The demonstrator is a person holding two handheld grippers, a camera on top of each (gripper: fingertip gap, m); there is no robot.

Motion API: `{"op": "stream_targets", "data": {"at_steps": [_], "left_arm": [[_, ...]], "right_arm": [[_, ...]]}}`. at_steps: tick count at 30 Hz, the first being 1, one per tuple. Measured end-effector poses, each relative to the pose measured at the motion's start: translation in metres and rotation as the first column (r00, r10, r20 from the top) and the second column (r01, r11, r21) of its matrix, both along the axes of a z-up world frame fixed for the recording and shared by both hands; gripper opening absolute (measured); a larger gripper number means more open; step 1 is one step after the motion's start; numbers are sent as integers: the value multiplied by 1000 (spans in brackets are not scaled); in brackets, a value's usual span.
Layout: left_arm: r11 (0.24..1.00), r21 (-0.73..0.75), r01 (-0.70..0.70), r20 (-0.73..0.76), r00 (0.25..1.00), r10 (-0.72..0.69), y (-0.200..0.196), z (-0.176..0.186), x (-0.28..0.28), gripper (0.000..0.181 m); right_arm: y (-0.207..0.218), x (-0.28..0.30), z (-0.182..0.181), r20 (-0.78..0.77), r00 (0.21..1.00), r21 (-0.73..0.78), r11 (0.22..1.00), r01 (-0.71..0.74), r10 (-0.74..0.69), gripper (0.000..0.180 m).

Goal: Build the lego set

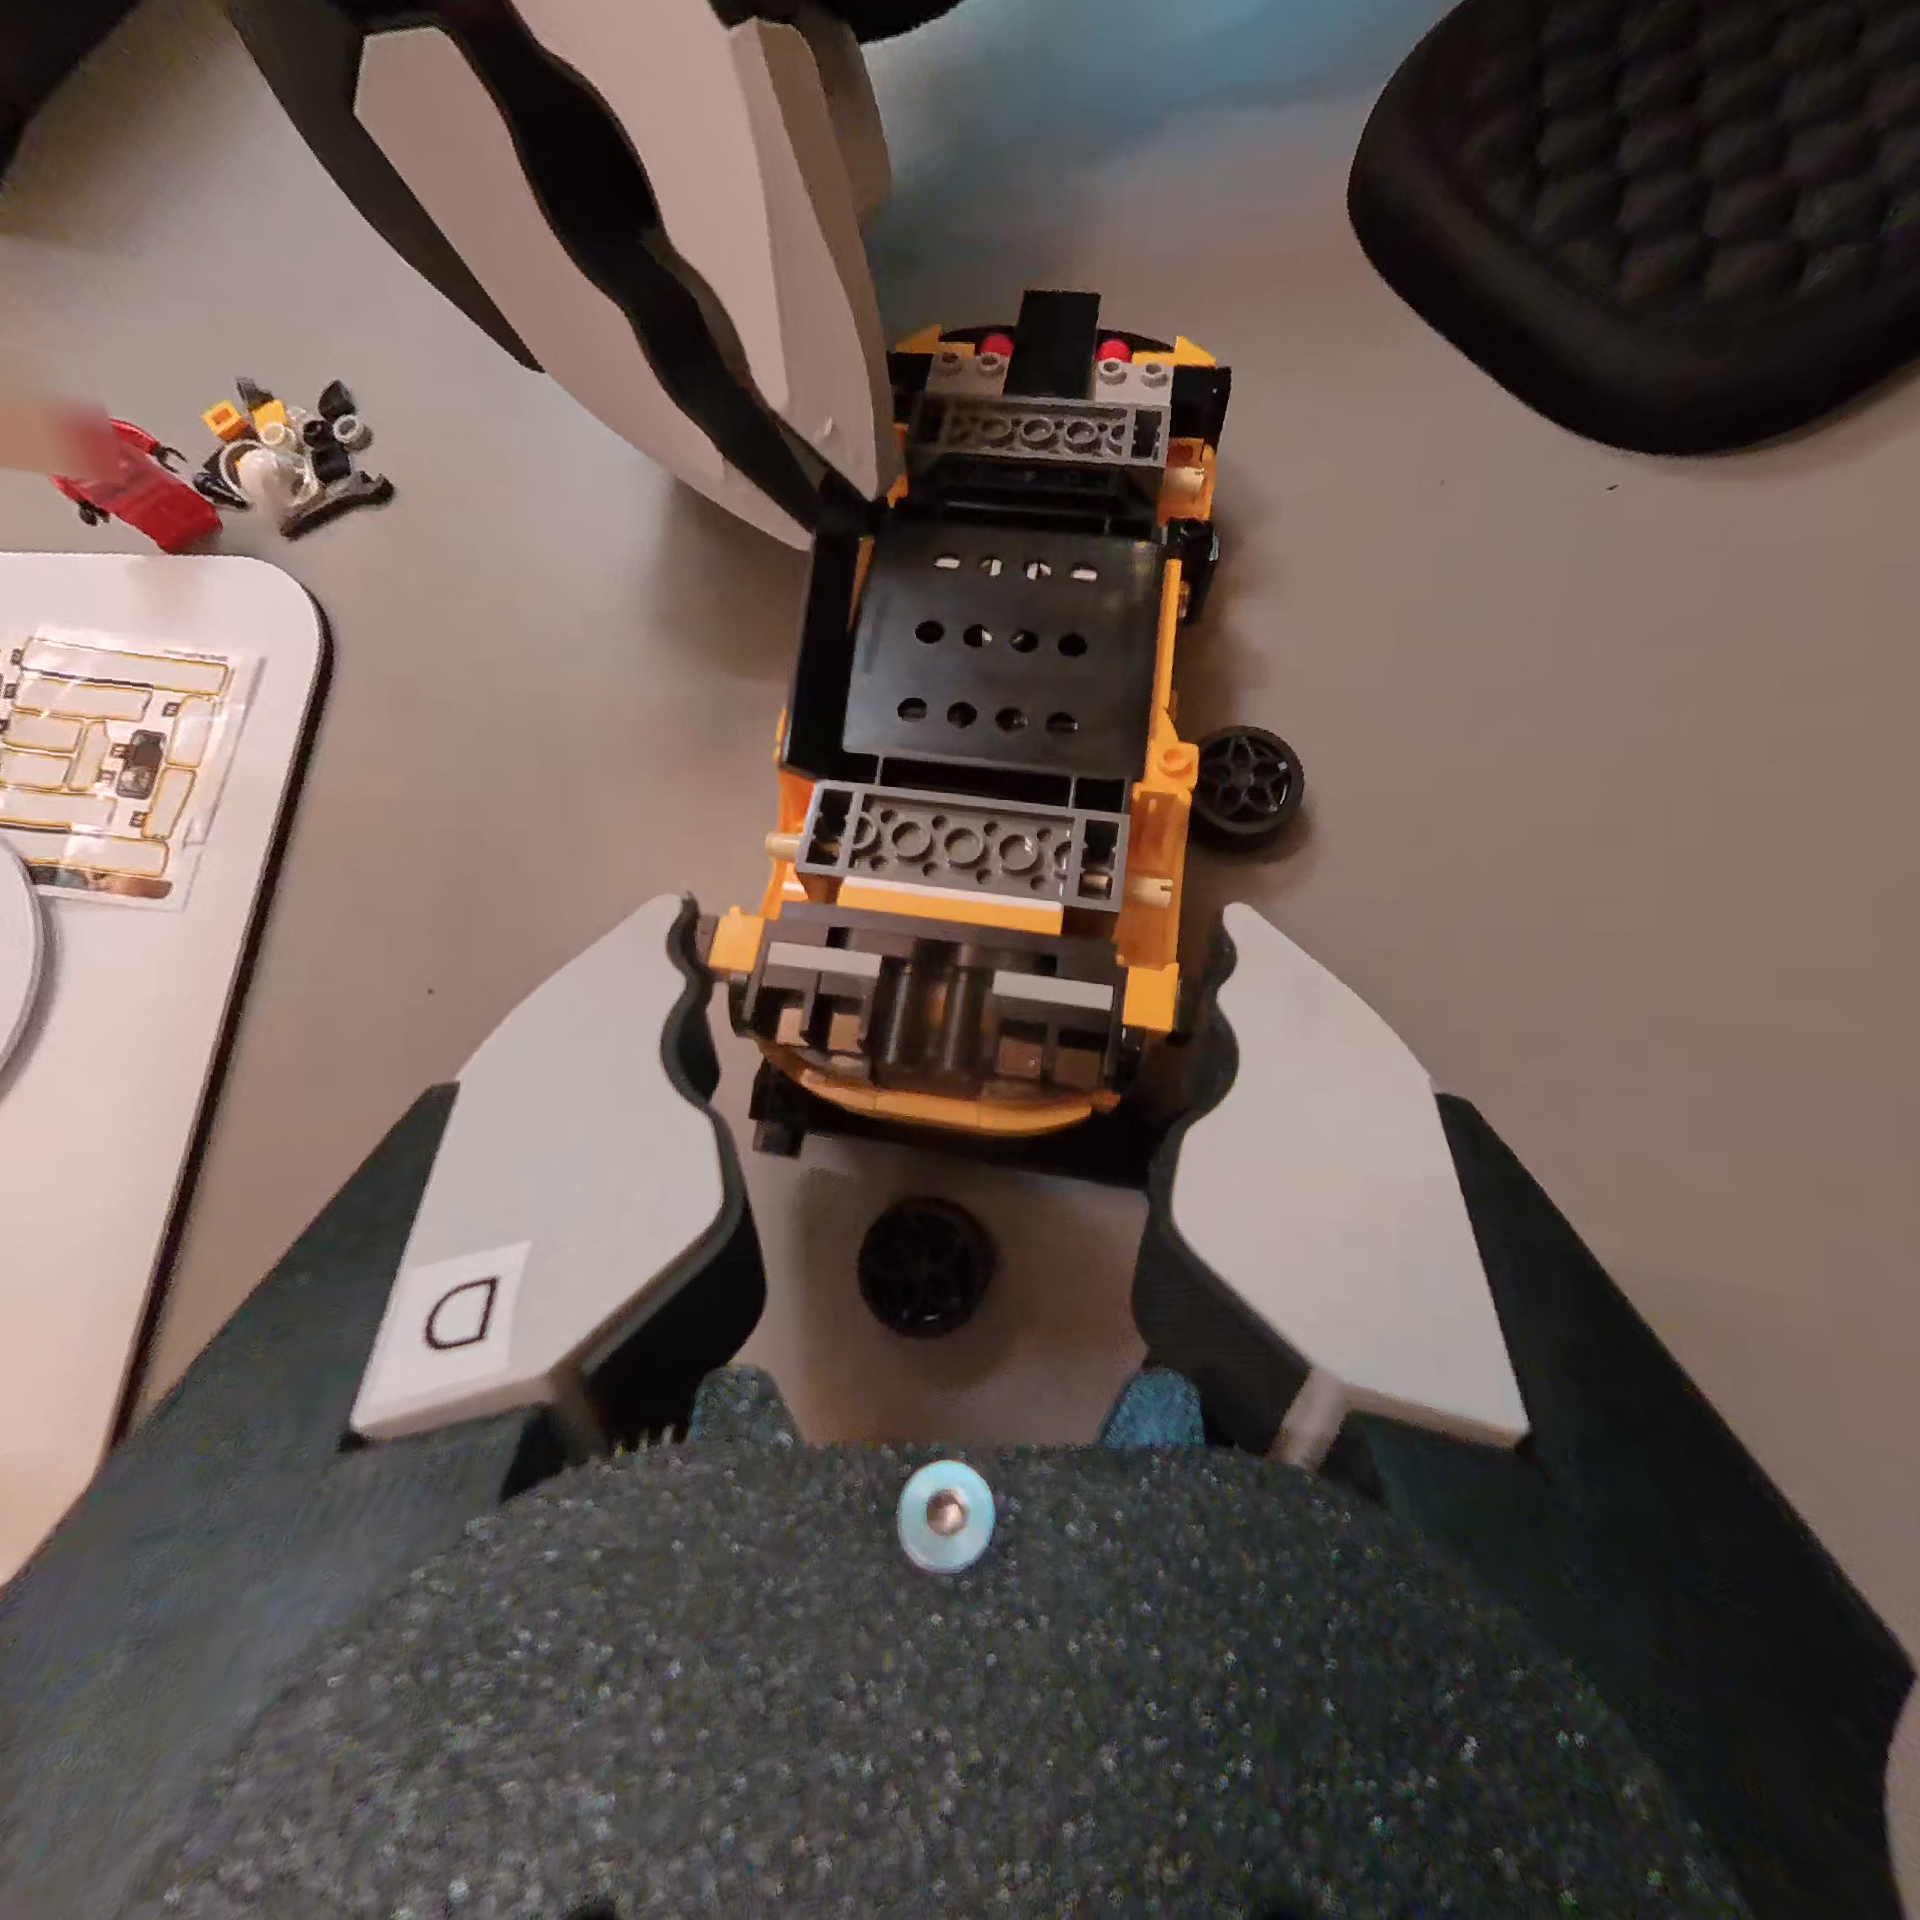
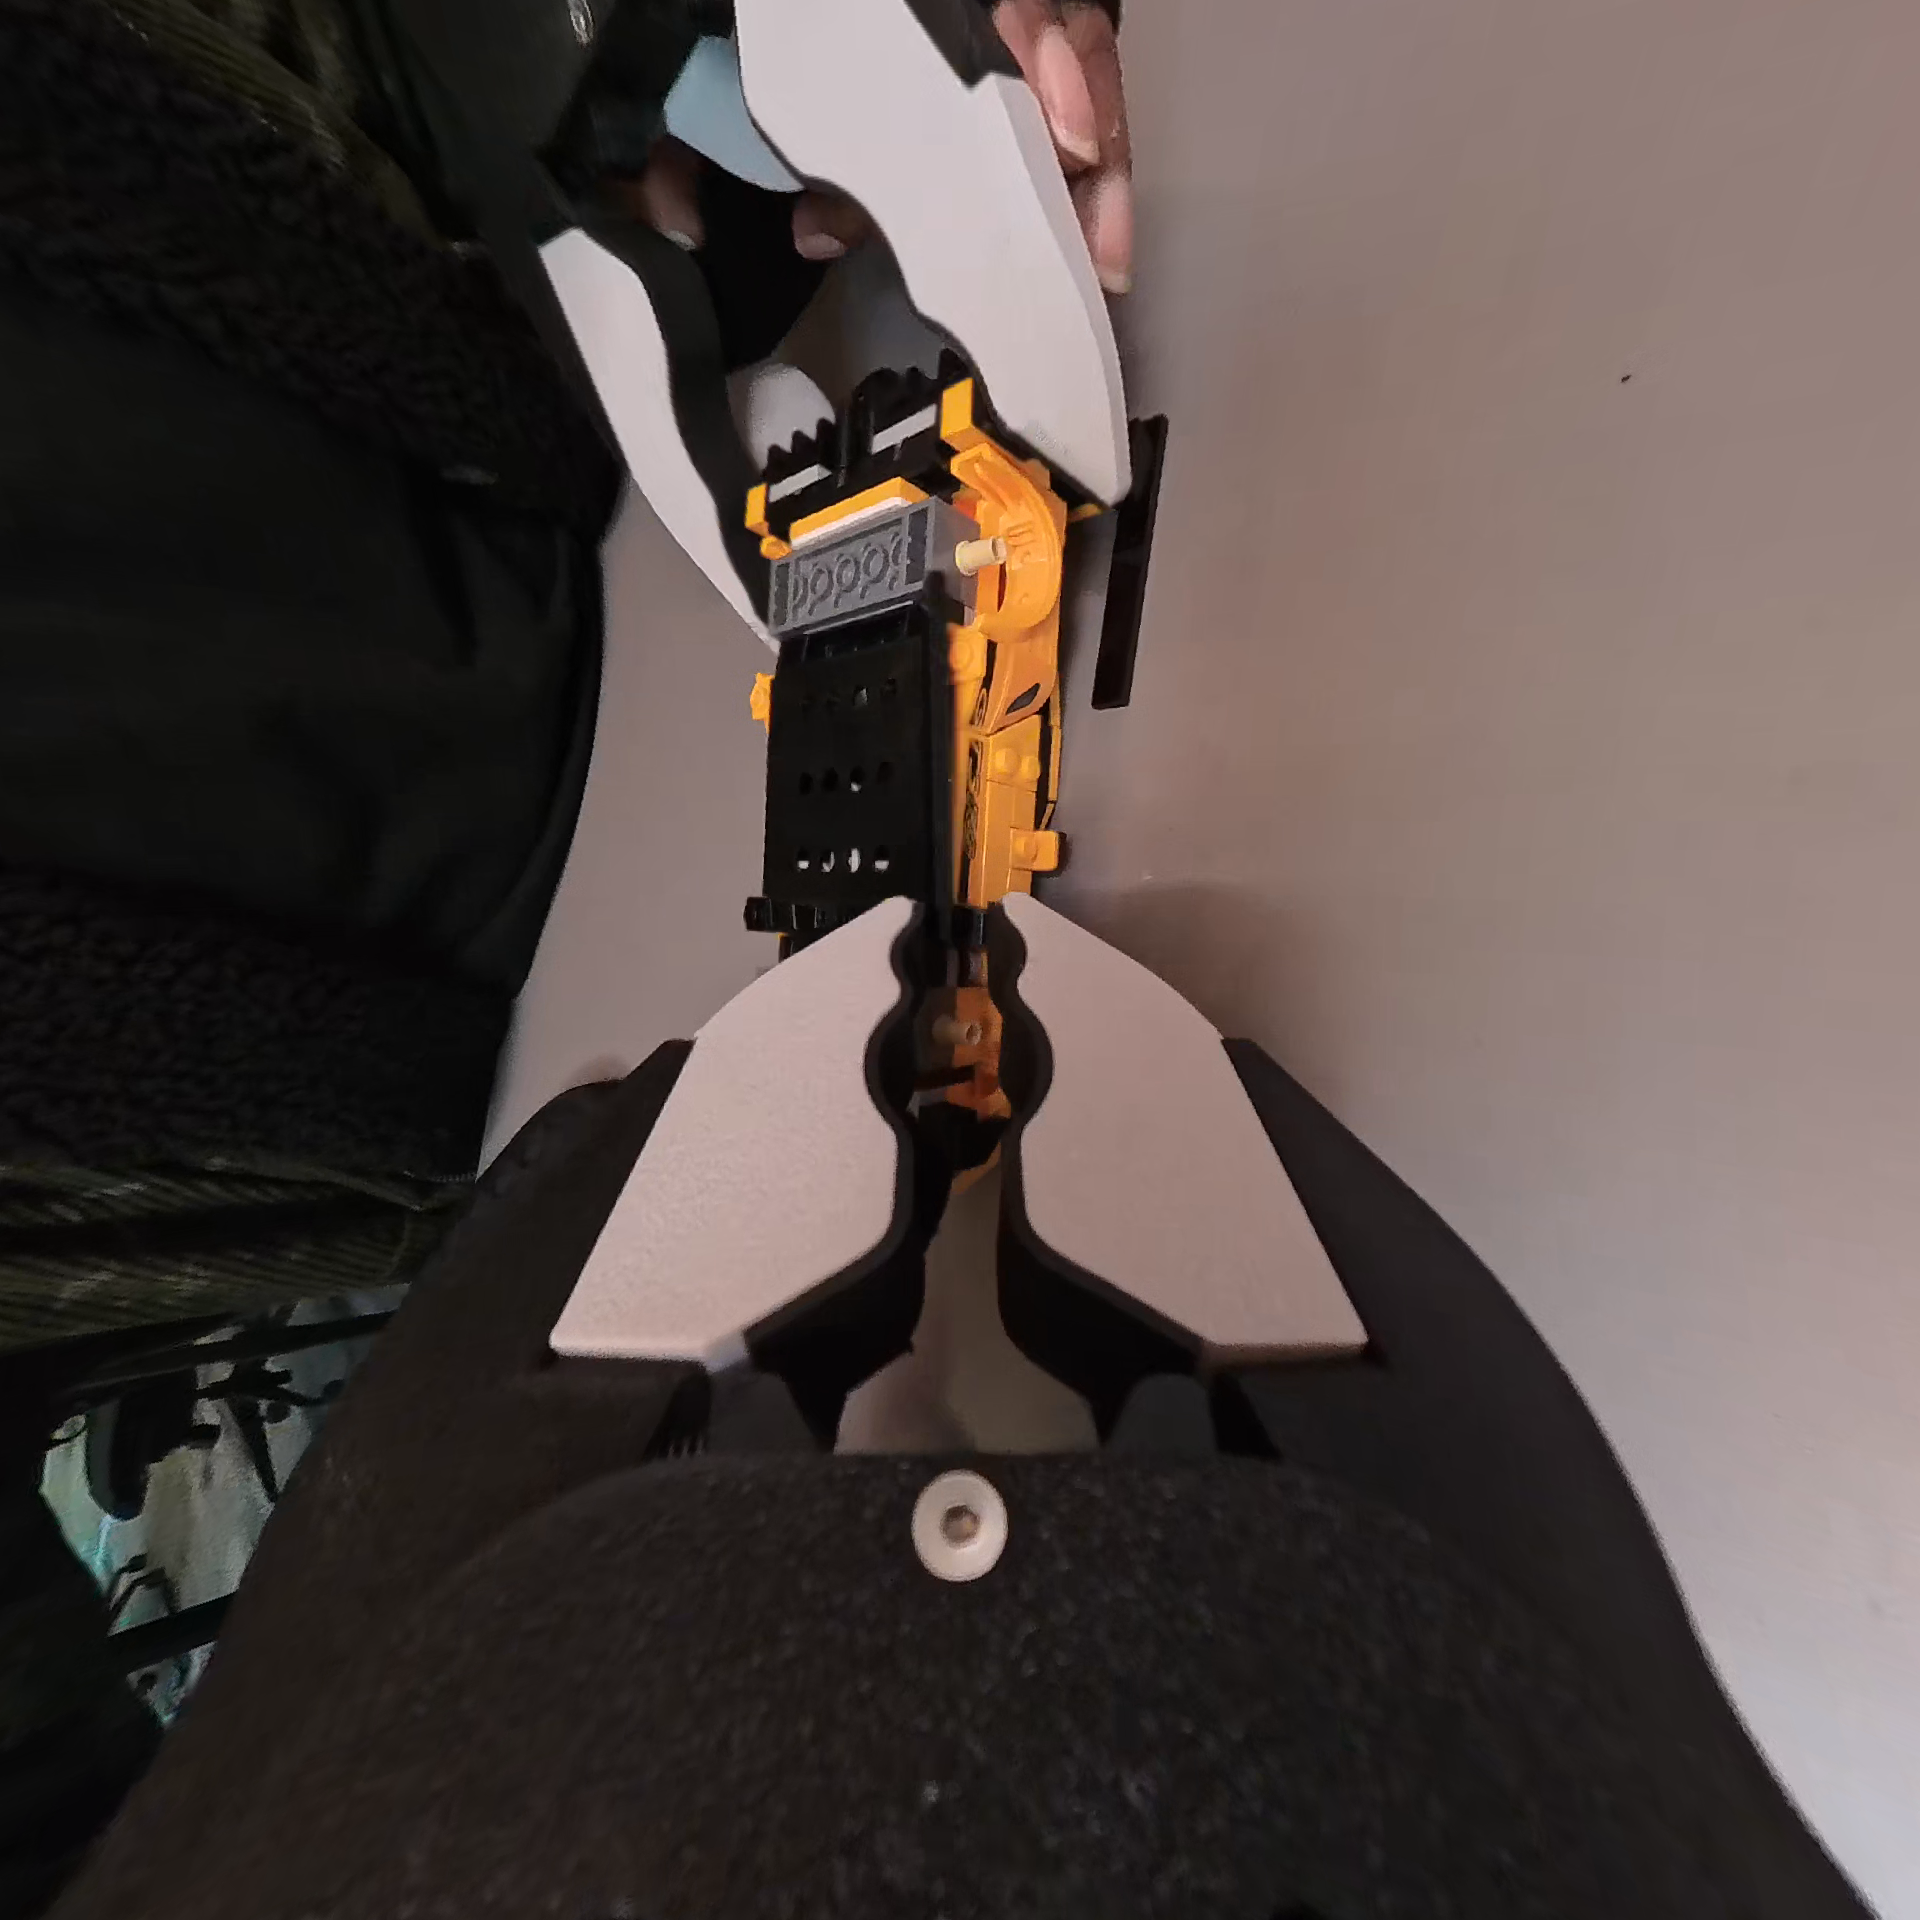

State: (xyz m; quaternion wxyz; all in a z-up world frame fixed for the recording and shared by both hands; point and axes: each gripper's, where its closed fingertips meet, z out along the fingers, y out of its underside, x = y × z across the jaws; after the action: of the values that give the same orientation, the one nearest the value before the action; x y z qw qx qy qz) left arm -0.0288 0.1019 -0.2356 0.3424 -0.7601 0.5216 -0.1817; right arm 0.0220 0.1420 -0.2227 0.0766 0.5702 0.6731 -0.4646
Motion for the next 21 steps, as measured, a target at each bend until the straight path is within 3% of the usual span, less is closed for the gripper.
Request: {"op": "stream_targets", "data": {"at_steps": [16,19,21], "left_arm": [[1000,-12,7,62,998,-6,-3,6,-5,85],[1000,-23,-2,124,992,5,-4,18,-10,83],[1000,-19,-20,188,982,23,-3,28,-13,76]], "right_arm": [[9,-4,8,-51,995,53,995,86,-83,11],[30,-16,16,-170,973,222,956,191,-155,9],[43,-25,25,-316,938,432,858,277,-143,7]]}}
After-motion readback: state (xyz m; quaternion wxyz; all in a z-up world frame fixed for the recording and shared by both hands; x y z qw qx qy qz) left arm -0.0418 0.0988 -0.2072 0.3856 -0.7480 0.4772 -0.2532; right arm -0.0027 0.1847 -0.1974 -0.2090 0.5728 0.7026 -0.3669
